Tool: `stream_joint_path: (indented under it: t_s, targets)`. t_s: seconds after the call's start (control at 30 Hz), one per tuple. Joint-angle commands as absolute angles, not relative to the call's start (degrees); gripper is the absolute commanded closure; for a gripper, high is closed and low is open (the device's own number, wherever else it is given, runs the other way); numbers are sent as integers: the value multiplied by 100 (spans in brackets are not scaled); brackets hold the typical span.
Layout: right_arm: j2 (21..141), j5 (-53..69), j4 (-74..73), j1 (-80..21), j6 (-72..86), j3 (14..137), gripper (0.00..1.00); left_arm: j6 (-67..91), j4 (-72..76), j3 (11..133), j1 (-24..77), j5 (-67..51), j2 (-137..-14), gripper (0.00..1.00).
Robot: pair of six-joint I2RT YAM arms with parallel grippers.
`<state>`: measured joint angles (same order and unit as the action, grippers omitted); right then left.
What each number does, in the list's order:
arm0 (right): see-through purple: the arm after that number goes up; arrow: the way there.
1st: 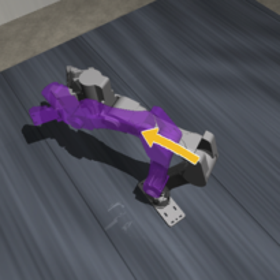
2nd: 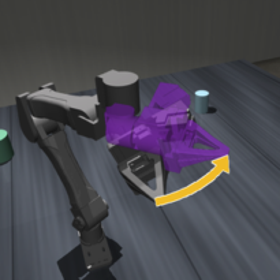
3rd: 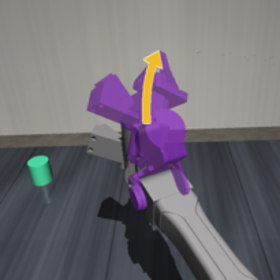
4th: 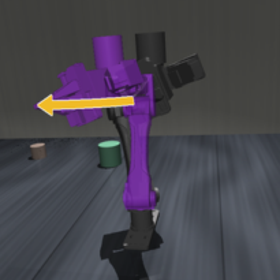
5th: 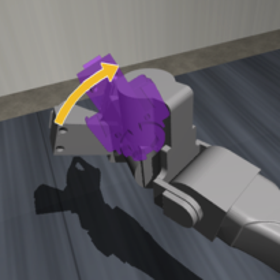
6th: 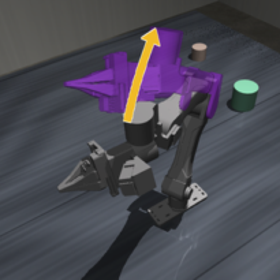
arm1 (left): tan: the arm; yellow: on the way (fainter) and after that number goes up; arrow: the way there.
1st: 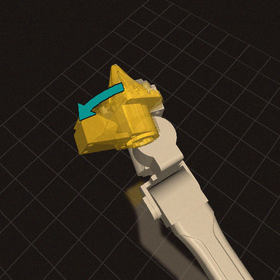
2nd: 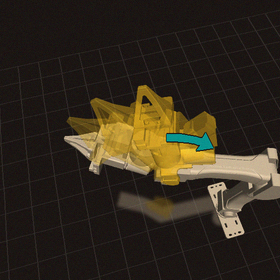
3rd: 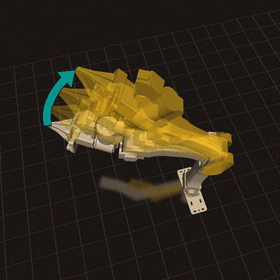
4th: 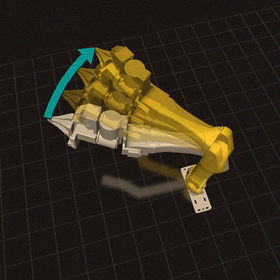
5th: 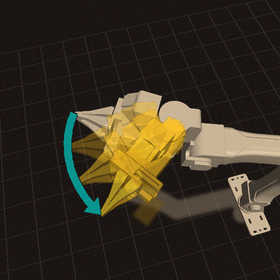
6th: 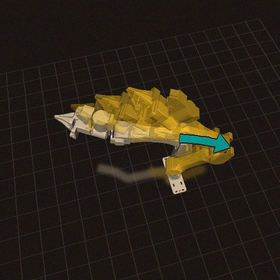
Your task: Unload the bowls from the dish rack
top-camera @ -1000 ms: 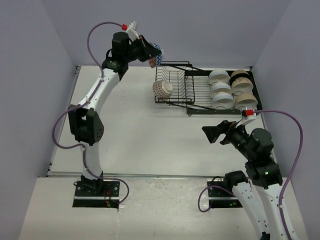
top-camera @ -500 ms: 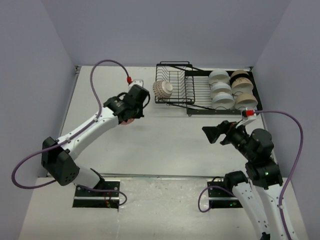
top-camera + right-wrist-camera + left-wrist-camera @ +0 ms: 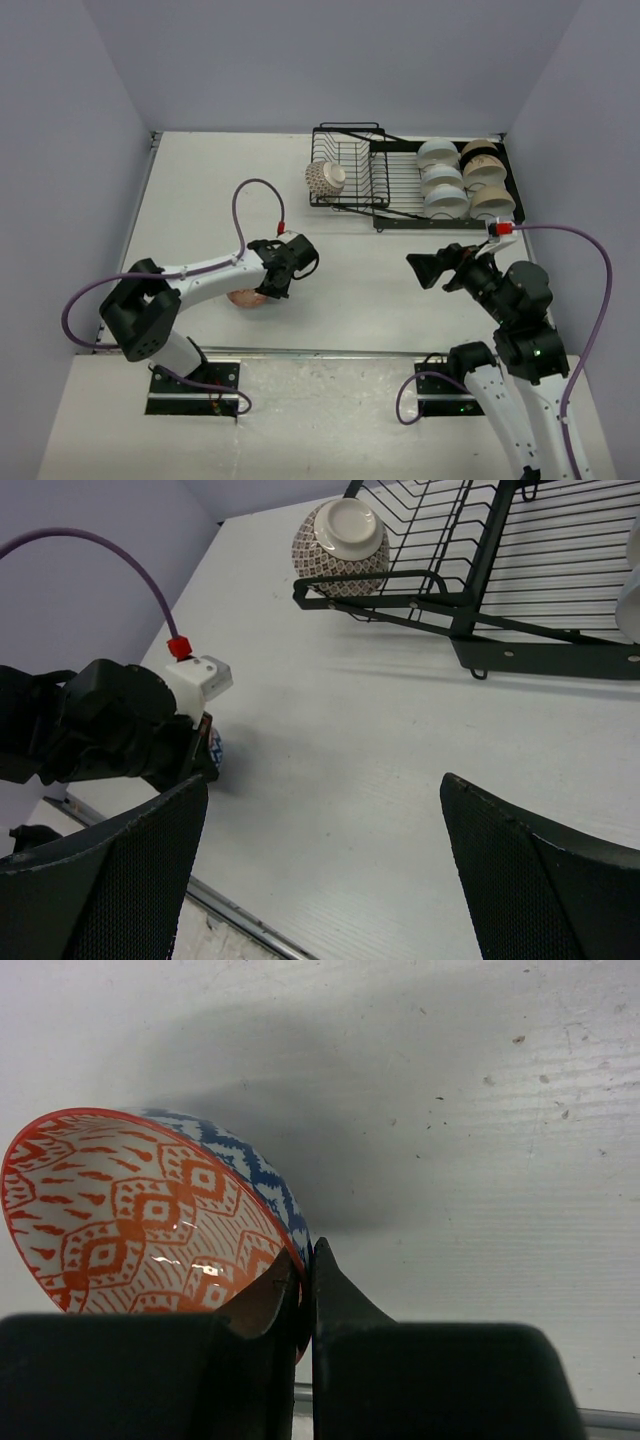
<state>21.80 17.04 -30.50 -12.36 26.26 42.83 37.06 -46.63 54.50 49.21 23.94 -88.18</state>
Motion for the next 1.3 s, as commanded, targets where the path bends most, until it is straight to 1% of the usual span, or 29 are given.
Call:
stream_joint_path:
  t_s: [0.0, 0.07, 0.1, 0.17, 0.2, 0.27, 0.3, 0.33, 0.37, 0.43, 0.6, 0.63, 0.67, 0.7, 0.73, 0.77, 0.8, 0.83, 0.9, 0.93, 0.97, 1.0, 1.03, 1.1, 1.13, 1.17, 1.2, 1.23, 1.27]
  targets:
    - [2171, 1679, -3068, -1222, 2522, 4456, 1, 3885, -4193, 5309, 4948, 2505, -8754, 100]
    - [2206, 1705, -3059, -1222, 2523, 4438, 1, 3893, -4026, 5134, 4957, 2400, -8745, 100]
    - [2223, 1722, -3076, -1222, 2522, 4438, 1, 3902, -4008, 5107, 4957, 2391, -8736, 93]
    - [2267, 1731, -3067, -1222, 2514, 4430, 1, 3920, -3999, 5063, 4966, 2391, -8675, 85]
    - [2285, 1731, -3059, -1222, 2505, 4430, 1, 3920, -3999, 5071, 4957, 2399, -8640, 74]
    - [2303, 1714, -3050, -1222, 2496, 4421, 1, 3903, -4016, 5089, 4966, 2382, -8438, 63]
    - [2311, 1696, -3041, -1222, 2496, 4421, 1, 3902, -4043, 5167, 4966, 2382, -8281, 51]
    - [2320, 1688, -3041, -1222, 2487, 4421, 1, 3885, -4113, 5211, 4966, 2382, -8192, 43]
    - [2355, 1679, -3032, -1222, 2487, 4421, 1, 3885, -4174, 5273, 4966, 2391, -8096, 21]
    - [2390, 1653, -3015, -1222, 2479, 4403, 1, 3824, -4262, 5554, 4975, 2356, -7788, 0]
    - [2662, 1600, -3006, -1230, 2487, 4499, 1, 3639, -4368, 6432, 4948, 2653, -7103, 0]
    - [2707, 1591, -2997, -1222, 2479, 4535, 1, 3639, -4272, 6799, 4809, 2663, -7058, 0]
    - [2742, 1591, -2997, -1222, 2479, 4570, 1, 3613, -4089, 6916, 4686, 2628, -6997, 0]
    - [2820, 1600, -2980, -1222, 2479, 4640, 1, 3586, -3843, 6952, 4493, 2306, -6909, 0]
    - [2856, 1608, -2971, -1222, 2479, 4684, 1, 3525, -3162, 6891, 3900, 1929, -6882, 0]
    - [2891, 1600, -2962, -1222, 2479, 4711, 1, 3516, -2738, 6812, 3554, 1368, -6873, 0]
    - [2918, 1591, -2953, -1222, 2479, 4763, 1, 3550, -2351, 6733, 3159, 240, -6908, 0]
    - [2979, 1591, -2944, -1222, 2479, 4781, 1, 3646, -1564, 6672, 2468, -354, -6952, 0]
    - [3032, 1556, -2857, -1222, 2435, 4712, 1, 4041, -759, 6548, 1919, -1828, -7205, 0]
    - [3084, 1512, -2830, -1222, 2435, 4694, 1, 4226, -156, 6548, 1516, -2150, -7320, 0]
    - [3120, 1486, -2821, -1222, 2435, 4676, 1, 4654, 390, 6496, 1338, -2597, -7478, 0]
    - [3155, 1555, -2804, -1222, 2443, 4650, 1, 4928, 743, 6486, 1005, -3359, -7854, 0]
    - [3190, 1617, -2795, -1222, 2443, 4632, 1, 5514, 1582, 6469, 889, -3714, -8066, 0]
    - [3199, 1705, -2751, -1222, 2443, 4579, 1, 6123, 2571, 6407, 678, -4609, -8802, 0]
    - [3182, 1714, -2742, -1222, 2443, 4570, 1, 6761, 3593, 6381, 642, -4806, -9024, 0]
    - [3156, 1714, -2733, -1222, 2435, 4553, 1, 7011, 3986, 6381, 598, -5077, -9261, 0]
    - [3147, 1696, -2733, -1222, 2435, 4535, 1, 7205, 4199, 6416, 511, -5141, -9646, 0]
    - [3129, 1714, -2742, -1222, 2426, 4535, 1, 7581, 4741, 6399, 475, -5194, -9798, 0]
    - [3120, 1723, -2751, -1213, 2426, 4544, 1, 7750, 4964, 6407, 449, -5255, -9974, 0]
